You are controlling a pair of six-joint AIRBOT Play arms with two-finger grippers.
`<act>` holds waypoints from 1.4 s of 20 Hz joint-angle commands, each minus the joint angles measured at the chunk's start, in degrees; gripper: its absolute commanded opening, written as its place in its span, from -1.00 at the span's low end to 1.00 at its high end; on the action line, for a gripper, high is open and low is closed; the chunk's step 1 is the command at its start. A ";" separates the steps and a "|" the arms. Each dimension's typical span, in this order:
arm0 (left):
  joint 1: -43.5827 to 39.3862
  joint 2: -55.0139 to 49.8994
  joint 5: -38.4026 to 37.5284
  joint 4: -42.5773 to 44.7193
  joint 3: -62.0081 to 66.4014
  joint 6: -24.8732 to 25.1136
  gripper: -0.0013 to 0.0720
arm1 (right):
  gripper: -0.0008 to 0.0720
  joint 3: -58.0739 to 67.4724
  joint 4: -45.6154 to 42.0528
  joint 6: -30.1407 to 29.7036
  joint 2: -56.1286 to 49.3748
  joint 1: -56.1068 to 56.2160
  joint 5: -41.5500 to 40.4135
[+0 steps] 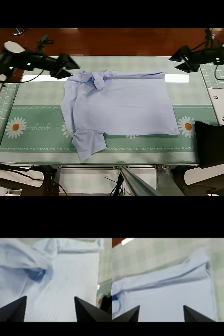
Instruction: Fold the shirts.
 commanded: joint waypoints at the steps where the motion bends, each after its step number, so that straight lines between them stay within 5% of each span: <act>1: 8.87 3.50 -17.59 9.62 -3.78 -1.55 0.96 | 0.72 0.81 -9.25 -1.95 4.87 -6.95 14.84; 6: 18.32 21.07 -7.78 14.38 -35.15 -0.76 0.95 | 0.72 -21.66 -14.84 -2.56 22.51 -11.74 7.48; 12: 27.67 31.63 -0.59 -1.86 -62.25 10.73 0.95 | 0.72 -51.67 -0.35 -10.93 39.93 -11.39 0.96; 18: 24.48 31.02 5.42 -10.19 -69.53 18.53 0.95 | 0.72 -57.18 2.69 -11.80 43.67 -11.37 1.62; 28: 13.16 28.74 9.97 -10.16 -69.55 18.56 0.95 | 0.72 -57.18 3.52 -11.82 43.67 -11.37 1.46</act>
